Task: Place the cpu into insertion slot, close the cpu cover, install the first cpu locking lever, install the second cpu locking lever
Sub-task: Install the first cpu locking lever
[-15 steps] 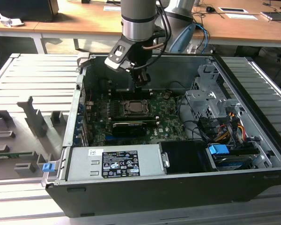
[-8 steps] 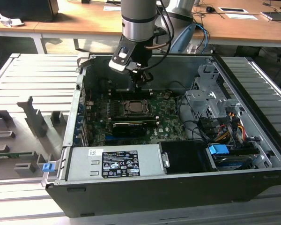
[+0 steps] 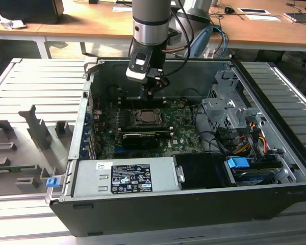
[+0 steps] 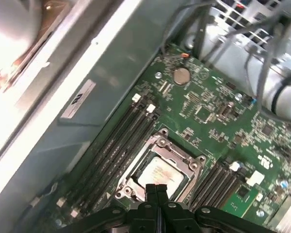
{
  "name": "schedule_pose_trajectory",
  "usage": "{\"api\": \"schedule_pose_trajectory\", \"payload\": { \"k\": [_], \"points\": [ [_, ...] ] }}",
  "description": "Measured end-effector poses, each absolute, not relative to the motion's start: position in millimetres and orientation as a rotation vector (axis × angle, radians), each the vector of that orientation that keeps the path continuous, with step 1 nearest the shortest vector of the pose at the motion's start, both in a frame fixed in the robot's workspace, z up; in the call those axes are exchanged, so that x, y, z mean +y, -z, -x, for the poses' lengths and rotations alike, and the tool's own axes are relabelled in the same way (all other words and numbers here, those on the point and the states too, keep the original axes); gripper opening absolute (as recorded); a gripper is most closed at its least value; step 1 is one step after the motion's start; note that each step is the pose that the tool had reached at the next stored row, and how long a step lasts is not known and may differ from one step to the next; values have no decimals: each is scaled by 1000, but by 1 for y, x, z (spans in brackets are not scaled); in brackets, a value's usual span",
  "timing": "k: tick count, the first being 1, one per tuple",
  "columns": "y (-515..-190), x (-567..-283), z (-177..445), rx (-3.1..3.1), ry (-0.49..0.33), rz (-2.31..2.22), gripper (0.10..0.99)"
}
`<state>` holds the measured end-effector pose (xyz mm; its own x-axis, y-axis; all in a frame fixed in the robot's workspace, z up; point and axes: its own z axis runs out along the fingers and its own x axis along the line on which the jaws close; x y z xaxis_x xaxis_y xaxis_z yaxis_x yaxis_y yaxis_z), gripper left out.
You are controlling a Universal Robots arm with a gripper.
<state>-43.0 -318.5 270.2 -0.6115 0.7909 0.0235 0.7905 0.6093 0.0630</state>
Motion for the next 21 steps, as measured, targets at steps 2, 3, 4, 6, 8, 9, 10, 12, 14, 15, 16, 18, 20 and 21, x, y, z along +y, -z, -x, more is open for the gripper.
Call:
{"api": "schedule_pose_trajectory", "payload": {
  "k": [2,3,4,6,8,9,10,12,14,15,16,18,20,21],
  "points": [
    [-270,-318,43,2843,-105,-1319,106],
    [-270,-318,43,2874,-105,-1256,106],
    [-270,-318,43,2889,-105,-1223,106],
    [-270,-318,43,2916,-106,-1161,106],
    [-270,-318,43,2935,-106,-1114,106],
    [-270,-318,43,2942,-106,-1096,106],
    [-270,-318,43,2951,-106,-1075,106],
    [-270,-318,43,2968,-106,-1028,106],
    [-270,-318,43,2983,-106,-988,106],
    [-270,-318,43,2996,-106,-951,106],
    [-270,-318,43,3006,-106,-921,106],
    [-270,-319,43,3021,-106,-873,106],
    [-270,-319,43,3031,-105,-840,106],
    [-270,-319,43,3038,-105,-818,106]
  ]
}}
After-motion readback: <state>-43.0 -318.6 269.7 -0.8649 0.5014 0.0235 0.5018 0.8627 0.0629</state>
